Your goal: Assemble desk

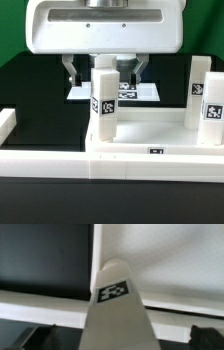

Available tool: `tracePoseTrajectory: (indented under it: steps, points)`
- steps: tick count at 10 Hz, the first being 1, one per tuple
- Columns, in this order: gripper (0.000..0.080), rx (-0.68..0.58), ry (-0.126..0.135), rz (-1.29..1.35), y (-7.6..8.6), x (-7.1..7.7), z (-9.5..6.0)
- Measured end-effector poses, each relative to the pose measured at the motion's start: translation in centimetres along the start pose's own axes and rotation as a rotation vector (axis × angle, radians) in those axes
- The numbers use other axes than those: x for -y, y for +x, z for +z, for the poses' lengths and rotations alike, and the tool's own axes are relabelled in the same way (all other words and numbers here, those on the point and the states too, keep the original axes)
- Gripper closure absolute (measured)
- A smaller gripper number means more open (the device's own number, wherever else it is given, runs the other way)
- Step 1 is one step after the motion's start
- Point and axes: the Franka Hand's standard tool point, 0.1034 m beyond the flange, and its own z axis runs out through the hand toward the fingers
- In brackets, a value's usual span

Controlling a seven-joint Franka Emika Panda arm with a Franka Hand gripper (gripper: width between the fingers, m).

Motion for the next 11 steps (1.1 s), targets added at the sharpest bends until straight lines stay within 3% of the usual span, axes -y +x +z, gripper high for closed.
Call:
tracePoseTrajectory:
  steps: [4, 5, 6, 7, 8, 11]
  points:
    - [0.0151, 0.002, -0.004, -0.186, -0.13, -0.42, 0.01]
    - [0.0236, 0.003, -0.003, -0.186, -0.16, -0.42, 0.04]
    - [0.0373, 0.003, -0.003, -0.184, -0.16, -0.42, 0.04]
    - [0.0373, 0.003, -0.003, -0.178, -0.16, -0.42, 0.04]
    - [0.0511, 0.003, -0.002, -0.156, -0.17, -0.41, 0.05]
    - [0.0511, 0.002, -0.001, -0.002, -0.17, -0.40, 0.05]
